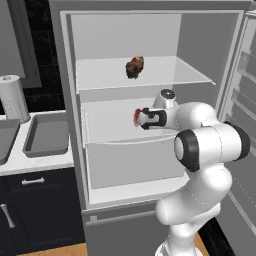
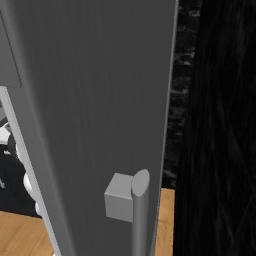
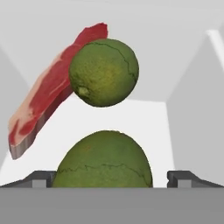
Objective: Place one lime and one steak in each tupperware on the nearby counter, to pack two identical lunches.
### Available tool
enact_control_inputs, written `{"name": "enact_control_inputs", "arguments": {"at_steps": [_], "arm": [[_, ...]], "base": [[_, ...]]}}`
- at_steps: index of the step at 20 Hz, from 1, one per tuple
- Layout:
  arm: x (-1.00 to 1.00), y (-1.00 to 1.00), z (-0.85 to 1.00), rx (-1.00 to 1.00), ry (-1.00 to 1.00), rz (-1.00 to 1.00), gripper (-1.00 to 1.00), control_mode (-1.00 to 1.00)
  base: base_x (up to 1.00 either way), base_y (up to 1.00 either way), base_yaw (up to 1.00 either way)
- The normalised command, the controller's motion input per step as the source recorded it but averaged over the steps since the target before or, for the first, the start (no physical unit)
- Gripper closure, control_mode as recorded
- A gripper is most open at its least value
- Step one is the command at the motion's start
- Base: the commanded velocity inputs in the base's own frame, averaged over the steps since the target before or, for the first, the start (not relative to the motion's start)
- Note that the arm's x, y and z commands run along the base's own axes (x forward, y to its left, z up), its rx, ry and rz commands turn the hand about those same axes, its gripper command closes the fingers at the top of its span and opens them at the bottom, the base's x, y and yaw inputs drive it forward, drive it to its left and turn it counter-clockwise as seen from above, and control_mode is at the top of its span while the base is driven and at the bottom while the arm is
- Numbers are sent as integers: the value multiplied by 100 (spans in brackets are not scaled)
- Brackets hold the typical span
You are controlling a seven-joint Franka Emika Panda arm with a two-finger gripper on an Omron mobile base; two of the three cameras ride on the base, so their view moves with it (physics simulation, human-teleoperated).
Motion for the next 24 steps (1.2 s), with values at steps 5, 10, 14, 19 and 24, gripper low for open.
{"name": "enact_control_inputs", "arguments": {"at_steps": [5, 10, 14, 19, 24], "arm": [[2, 1, -9, 0, 0, 0, -100, -100], [0, 6, -29, 0, 1, 0, 100, -100], [0, 0, -17, 0, 2, 0, 100, -100], [-31, 0, -1, 0, 1, 0, 100, -100], [-100, 0, 6, 0, -9, 0, 100, -100]], "base": [[0, 0, 0], [0, 0, 0], [0, 0, 0], [0, 0, 0], [0, 0, 0]]}}
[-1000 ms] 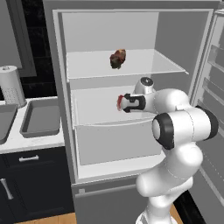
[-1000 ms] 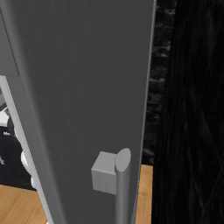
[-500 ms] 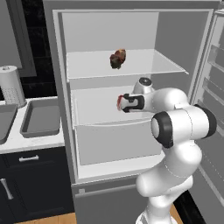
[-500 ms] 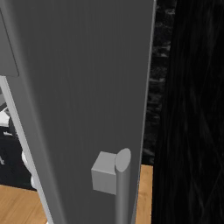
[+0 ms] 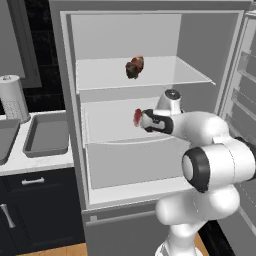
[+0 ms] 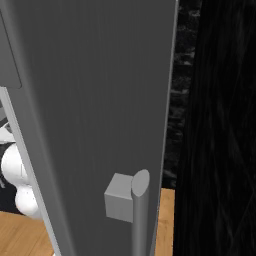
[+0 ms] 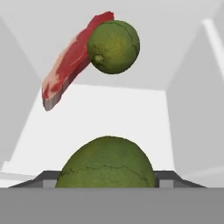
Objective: Place one lime and one steak in each tupperware on the nearby counter, to pack two identical lunches.
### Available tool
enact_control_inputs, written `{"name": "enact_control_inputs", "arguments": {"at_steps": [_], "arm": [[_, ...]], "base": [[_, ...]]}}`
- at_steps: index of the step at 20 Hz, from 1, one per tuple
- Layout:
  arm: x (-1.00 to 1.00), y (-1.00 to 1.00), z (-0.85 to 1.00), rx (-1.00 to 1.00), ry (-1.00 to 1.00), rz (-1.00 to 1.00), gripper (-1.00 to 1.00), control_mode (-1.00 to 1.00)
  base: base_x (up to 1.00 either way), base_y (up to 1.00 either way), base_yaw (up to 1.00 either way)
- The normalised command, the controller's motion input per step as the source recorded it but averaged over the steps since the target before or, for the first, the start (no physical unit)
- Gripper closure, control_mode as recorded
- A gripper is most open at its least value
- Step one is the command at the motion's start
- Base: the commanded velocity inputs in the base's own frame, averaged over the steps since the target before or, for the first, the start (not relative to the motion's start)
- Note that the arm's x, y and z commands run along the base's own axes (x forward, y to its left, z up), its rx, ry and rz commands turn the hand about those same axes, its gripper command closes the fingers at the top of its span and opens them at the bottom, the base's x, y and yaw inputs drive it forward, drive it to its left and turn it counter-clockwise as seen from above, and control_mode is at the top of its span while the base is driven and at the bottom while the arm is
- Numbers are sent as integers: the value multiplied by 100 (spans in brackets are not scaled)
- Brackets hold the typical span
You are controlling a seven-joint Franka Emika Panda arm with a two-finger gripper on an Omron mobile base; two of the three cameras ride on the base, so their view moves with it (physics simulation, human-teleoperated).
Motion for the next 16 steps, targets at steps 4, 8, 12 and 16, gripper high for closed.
{"name": "enact_control_inputs", "arguments": {"at_steps": [4, 8, 12, 16], "arm": [[-100, 0, 65, 0, 5, 0, 100, -100], [-82, 0, 98, 0, 21, 1, 100, -100], [-86, 5, 100, 0, 30, 1, 100, -100], [-100, 24, 24, 0, 6, 0, 100, -100]], "base": [[0, 0, 0], [0, 0, 0], [0, 0, 0], [0, 0, 0]]}}
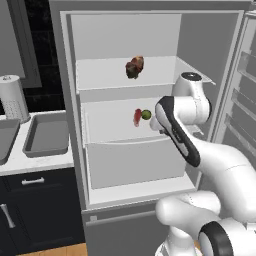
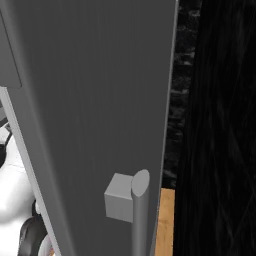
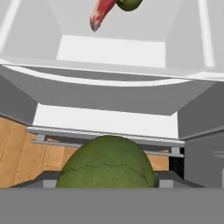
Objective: Place one lime and one steak in each tupperware on the nearby counter, to pack two identical lunches.
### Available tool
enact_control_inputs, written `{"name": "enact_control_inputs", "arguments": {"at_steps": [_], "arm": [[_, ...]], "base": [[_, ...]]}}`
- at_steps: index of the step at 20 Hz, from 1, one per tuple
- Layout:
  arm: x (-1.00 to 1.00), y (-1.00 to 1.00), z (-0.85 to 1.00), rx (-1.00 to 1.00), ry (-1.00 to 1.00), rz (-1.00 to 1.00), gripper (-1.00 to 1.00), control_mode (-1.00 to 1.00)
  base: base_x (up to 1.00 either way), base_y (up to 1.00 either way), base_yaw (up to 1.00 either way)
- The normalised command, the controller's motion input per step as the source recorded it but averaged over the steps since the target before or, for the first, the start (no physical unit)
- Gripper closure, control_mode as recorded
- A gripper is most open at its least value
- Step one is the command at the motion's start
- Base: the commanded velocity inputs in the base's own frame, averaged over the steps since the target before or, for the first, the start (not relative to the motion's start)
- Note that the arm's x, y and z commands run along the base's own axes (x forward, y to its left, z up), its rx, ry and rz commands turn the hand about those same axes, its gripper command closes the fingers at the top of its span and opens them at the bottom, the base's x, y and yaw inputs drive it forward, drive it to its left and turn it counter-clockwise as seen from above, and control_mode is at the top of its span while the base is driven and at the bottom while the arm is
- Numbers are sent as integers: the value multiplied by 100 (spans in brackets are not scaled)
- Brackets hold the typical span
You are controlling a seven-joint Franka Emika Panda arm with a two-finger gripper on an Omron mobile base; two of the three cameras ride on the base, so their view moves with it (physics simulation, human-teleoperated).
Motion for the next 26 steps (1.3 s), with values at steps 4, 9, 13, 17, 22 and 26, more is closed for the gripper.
{"name": "enact_control_inputs", "arguments": {"at_steps": [4, 9, 13, 17, 22, 26], "arm": [[-96, 24, -1, 0, 0, 0, 100, -100], [-81, 15, -5, 0, 0, 0, 100, -100], [-57, 6, 0, 0, 0, 0, 100, -100], [0, 0, 0, 0, 0, 0, 100, 100], [0, 0, 0, 0, 0, 0, 100, 100], [0, 0, 0, 0, 0, 0, 100, 100]], "base": [[0, 0, 0], [0, 0, 0], [0, 0, 0], [-64, 55, 0], [-8, 100, 0], [8, 100, -3]]}}
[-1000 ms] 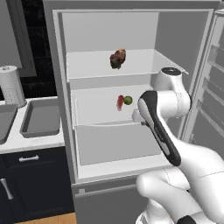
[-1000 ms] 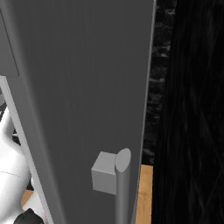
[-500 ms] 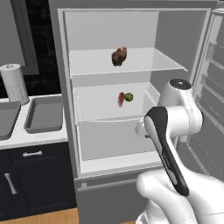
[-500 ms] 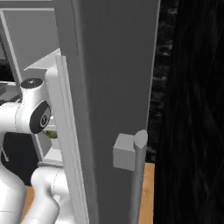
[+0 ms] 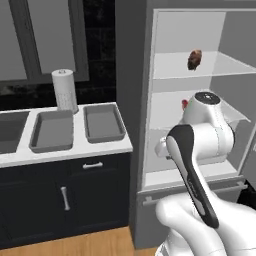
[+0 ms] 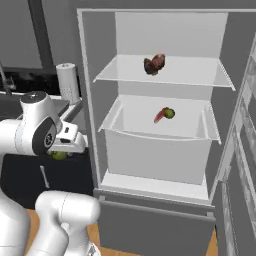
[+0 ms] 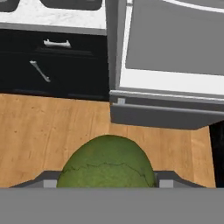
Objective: Place one lime and one steak in each tupperware on the nearby counter, to pack two identical lunches.
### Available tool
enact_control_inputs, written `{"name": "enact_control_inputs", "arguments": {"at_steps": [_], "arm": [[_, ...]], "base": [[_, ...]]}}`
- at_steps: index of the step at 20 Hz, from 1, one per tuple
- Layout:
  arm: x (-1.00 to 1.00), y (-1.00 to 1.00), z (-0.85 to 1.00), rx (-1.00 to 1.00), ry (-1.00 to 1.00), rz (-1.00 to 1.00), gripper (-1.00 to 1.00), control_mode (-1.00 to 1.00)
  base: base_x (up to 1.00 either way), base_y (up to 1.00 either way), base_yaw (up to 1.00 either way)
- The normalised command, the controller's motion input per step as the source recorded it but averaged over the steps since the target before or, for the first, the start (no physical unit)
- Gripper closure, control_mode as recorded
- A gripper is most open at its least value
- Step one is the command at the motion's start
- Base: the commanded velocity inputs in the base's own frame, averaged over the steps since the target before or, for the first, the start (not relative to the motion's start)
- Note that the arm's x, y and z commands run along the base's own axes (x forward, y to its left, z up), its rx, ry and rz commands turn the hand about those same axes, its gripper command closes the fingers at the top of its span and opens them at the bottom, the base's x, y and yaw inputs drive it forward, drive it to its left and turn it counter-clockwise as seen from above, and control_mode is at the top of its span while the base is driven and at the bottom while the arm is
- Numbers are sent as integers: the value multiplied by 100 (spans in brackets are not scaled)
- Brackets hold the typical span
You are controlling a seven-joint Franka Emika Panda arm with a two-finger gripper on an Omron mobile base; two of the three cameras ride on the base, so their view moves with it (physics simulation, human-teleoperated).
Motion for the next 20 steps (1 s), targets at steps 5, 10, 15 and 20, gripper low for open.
{"name": "enact_control_inputs", "arguments": {"at_steps": [5, 10, 15, 20], "arm": [[0, 0, 0, 0, 0, 0, 100, 100], [0, 0, 0, 0, 0, 0, 100, 100], [0, 0, 0, 0, 0, 0, 100, 100], [0, 0, 0, 0, 0, 0, 100, 100]], "base": [[35, 95, -9], [79, 16, -26], [57, 27, -27], [31, 58, -19]]}}
